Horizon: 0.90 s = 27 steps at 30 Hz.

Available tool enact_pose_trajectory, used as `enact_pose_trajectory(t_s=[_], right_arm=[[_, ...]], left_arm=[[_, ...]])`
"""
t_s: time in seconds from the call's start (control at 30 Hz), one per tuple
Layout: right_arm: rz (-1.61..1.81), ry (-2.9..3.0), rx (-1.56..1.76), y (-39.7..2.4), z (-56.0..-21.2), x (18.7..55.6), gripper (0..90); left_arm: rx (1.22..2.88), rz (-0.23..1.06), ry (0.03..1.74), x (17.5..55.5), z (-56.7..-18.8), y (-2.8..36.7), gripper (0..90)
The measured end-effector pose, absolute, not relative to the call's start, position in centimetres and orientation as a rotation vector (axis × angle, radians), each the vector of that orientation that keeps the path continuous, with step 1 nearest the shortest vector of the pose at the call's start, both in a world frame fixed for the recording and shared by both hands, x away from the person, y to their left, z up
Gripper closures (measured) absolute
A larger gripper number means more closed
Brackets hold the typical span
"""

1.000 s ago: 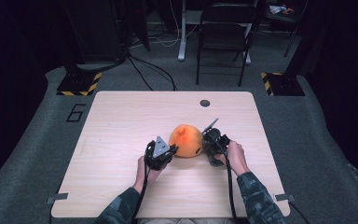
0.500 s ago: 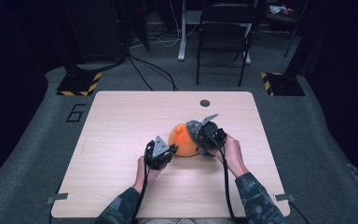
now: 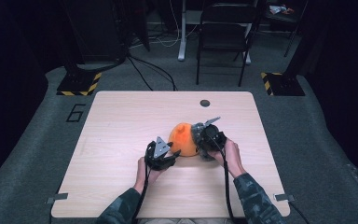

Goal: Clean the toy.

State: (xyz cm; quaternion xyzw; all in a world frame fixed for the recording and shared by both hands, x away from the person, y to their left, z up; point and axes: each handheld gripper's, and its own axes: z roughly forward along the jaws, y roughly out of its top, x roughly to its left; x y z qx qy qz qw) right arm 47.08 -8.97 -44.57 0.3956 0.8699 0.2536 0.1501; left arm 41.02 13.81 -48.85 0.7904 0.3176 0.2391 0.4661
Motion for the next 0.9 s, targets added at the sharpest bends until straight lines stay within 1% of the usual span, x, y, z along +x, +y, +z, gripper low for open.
enact_pose_trajectory(t_s=[0.07,0.17,0.2,0.27,0.4,0.47,0.63,0.8,0.9], right_arm=[[0.729,2.494,1.154,-9.1,-44.7,47.1,75.7],[0.733,2.486,1.162,-9.3,-44.9,47.3,75.7],[0.738,2.484,1.165,-9.4,-44.9,47.3,75.7],[0.732,2.487,1.161,-9.3,-44.9,47.3,75.7],[0.7,2.487,1.158,-9.4,-44.9,47.3,75.6],[0.712,2.487,1.167,-9.6,-44.9,47.4,75.6],[0.684,2.485,1.175,-9.7,-44.1,47.3,75.4],[0.744,2.458,1.171,-10.0,-41.8,46.9,75.2],[0.772,2.432,1.108,-9.7,-40.1,46.1,75.2]], left_arm=[[1.945,0.589,0.825,41.2,-48.9,14.2,47.7],[1.964,0.515,0.875,41.7,-49.4,14.9,47.4],[1.959,0.5,0.879,41.8,-49.6,14.9,49.1],[1.944,0.492,0.88,41.8,-49.6,14.8,55.7],[1.919,0.53,0.86,41.6,-49.5,14.6,74.5],[1.918,0.544,0.847,41.6,-49.4,14.5,79.1],[1.913,0.58,0.824,41.5,-49.1,14.3,83.0],[1.905,0.626,0.784,41.1,-48.3,14.1,83.8],[1.905,0.667,0.748,40.7,-47.9,13.6,83.9]])
